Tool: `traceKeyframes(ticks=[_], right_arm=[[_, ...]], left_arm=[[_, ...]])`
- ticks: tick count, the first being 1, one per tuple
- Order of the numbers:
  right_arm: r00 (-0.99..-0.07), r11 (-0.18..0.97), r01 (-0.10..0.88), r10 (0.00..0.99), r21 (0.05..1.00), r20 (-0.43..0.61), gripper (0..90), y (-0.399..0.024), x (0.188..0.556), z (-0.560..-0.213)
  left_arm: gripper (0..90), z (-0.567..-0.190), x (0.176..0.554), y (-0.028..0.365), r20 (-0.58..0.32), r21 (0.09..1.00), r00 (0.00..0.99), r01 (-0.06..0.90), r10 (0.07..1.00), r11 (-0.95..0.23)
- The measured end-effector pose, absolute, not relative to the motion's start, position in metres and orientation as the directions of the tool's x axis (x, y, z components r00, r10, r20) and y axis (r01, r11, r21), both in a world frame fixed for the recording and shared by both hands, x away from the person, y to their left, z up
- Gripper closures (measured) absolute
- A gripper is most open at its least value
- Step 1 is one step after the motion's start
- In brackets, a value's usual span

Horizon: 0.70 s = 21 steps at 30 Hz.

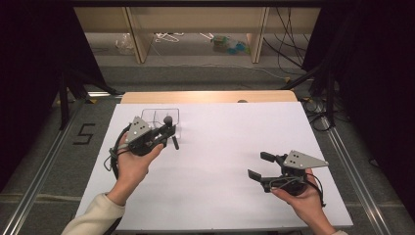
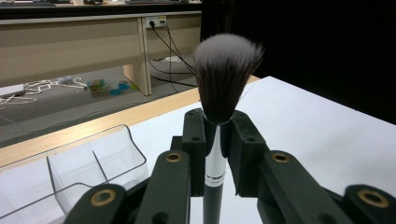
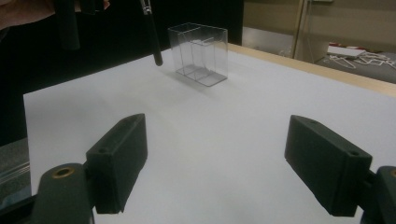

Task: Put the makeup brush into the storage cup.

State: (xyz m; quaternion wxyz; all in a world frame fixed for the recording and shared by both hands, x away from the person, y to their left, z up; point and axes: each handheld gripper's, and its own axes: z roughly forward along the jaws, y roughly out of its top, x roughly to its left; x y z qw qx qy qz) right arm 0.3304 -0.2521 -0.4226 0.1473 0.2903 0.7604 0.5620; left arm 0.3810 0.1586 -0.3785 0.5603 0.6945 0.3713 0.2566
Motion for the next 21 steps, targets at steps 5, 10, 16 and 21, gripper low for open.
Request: traceKeyframes(ticks=[5,10,16,21], right_arm=[[-0.79,0.202,0.266,0.606,0.942,0.093,22.1,-0.2521,0.3309,-0.4228],[-0.794,0.196,0.25,0.602,0.948,0.085,22.1,-0.2517,0.3322,-0.4236],[-0.792,0.199,0.251,0.604,0.947,0.083,22.0,-0.2516,0.3323,-0.4239],[-0.792,0.201,0.252,0.604,0.947,0.083,22.0,-0.2514,0.3325,-0.4243]], left_arm=[[77.8,-0.3764,0.3818,0.1588,-0.054,0.97,0.594,0.221,0.803,-0.098],[77.8,-0.3758,0.3833,0.1575,-0.06,0.97,0.595,0.224,0.802,-0.093],[77.8,-0.3763,0.3859,0.1575,-0.06,0.969,0.593,0.227,0.803,-0.096],[77.8,-0.3766,0.388,0.1574,-0.059,0.969,0.592,0.229,0.804,-0.098]])
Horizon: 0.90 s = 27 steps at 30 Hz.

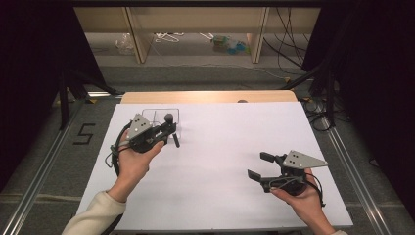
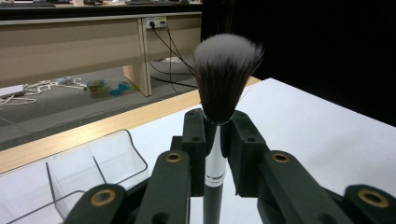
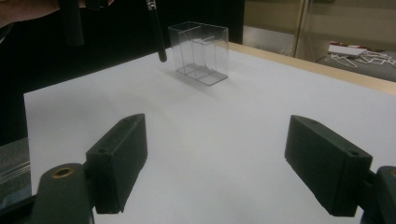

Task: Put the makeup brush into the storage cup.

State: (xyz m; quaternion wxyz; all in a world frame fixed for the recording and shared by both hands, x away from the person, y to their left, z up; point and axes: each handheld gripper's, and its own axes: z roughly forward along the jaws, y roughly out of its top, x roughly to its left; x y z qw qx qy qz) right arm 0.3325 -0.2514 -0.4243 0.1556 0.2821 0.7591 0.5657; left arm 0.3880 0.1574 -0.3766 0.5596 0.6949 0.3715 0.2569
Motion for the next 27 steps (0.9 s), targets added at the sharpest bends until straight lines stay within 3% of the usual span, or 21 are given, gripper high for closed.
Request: traceKeyframes(ticks=[6,14,27], right_arm=[[-0.795,0.194,0.285,0.595,0.939,0.119,22.0,-0.2509,0.3313,-0.4244],[-0.798,0.193,0.249,0.597,0.949,0.088,22.0,-0.2507,0.3336,-0.4254],[-0.79,0.203,0.275,0.605,0.94,0.101,22.0,-0.2514,0.3321,-0.4248]], left_arm=[[77.8,-0.3776,0.3907,0.1587,-0.064,0.967,0.587,0.235,0.807,-0.095],[77.8,-0.3779,0.3928,0.1594,-0.068,0.968,0.583,0.235,0.81,-0.089],[77.8,-0.3767,0.3965,0.1596,-0.059,0.968,0.582,0.232,0.811,-0.095]])
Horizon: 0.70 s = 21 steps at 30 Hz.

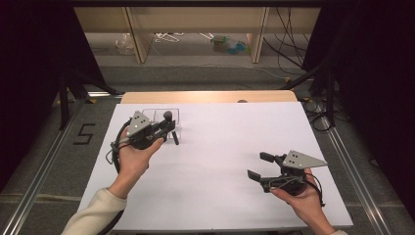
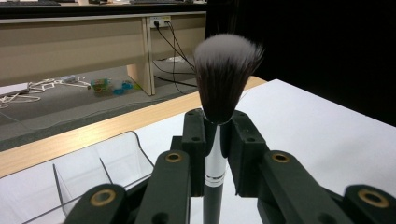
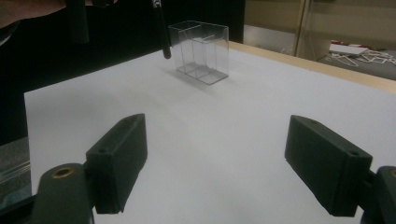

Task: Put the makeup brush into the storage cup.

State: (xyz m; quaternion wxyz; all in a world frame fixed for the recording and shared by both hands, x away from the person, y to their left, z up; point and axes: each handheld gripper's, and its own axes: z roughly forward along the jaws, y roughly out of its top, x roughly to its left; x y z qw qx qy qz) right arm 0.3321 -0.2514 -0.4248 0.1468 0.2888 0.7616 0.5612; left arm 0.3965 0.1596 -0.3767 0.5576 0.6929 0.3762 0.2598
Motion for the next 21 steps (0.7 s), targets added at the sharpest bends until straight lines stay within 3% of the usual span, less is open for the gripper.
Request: traceKeyframes(ticks=[21], right_arm=[[-0.795,0.212,0.261,0.6,0.942,0.085,22.0,-0.2518,0.3332,-0.4248]], left_arm=[[77.8,-0.3761,0.4023,0.1585,-0.062,0.967,0.573,0.236,0.817,-0.092]])
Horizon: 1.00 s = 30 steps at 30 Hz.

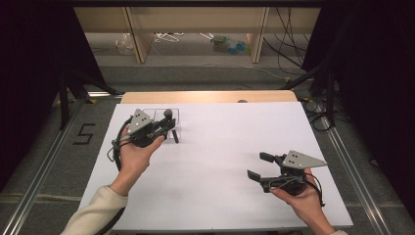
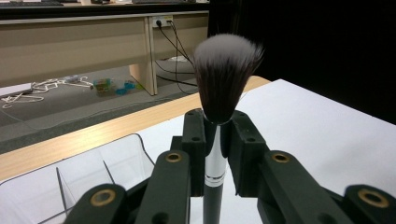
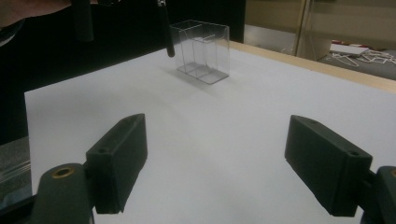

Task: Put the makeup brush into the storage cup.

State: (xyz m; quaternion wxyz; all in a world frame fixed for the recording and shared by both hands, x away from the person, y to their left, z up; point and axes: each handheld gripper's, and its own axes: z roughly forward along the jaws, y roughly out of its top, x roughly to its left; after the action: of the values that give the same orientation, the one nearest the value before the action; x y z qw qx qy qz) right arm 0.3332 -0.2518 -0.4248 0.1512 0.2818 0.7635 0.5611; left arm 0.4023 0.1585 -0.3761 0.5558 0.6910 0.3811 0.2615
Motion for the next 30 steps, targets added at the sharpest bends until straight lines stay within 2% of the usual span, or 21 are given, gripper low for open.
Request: traceKeyframes(ticks=[12,30], right_arm=[[-0.793,0.211,0.282,0.6,0.936,0.104,22.0,-0.2516,0.3319,-0.4245],[-0.796,0.209,0.257,0.6,0.943,0.084,22.0,-0.2515,0.3334,-0.4252]], left_arm=[[77.8,-0.3753,0.4048,0.1582,-0.056,0.968,0.57,0.23,0.82,-0.095],[77.8,-0.3742,0.4074,0.158,-0.055,0.969,0.567,0.23,0.822,-0.094]])
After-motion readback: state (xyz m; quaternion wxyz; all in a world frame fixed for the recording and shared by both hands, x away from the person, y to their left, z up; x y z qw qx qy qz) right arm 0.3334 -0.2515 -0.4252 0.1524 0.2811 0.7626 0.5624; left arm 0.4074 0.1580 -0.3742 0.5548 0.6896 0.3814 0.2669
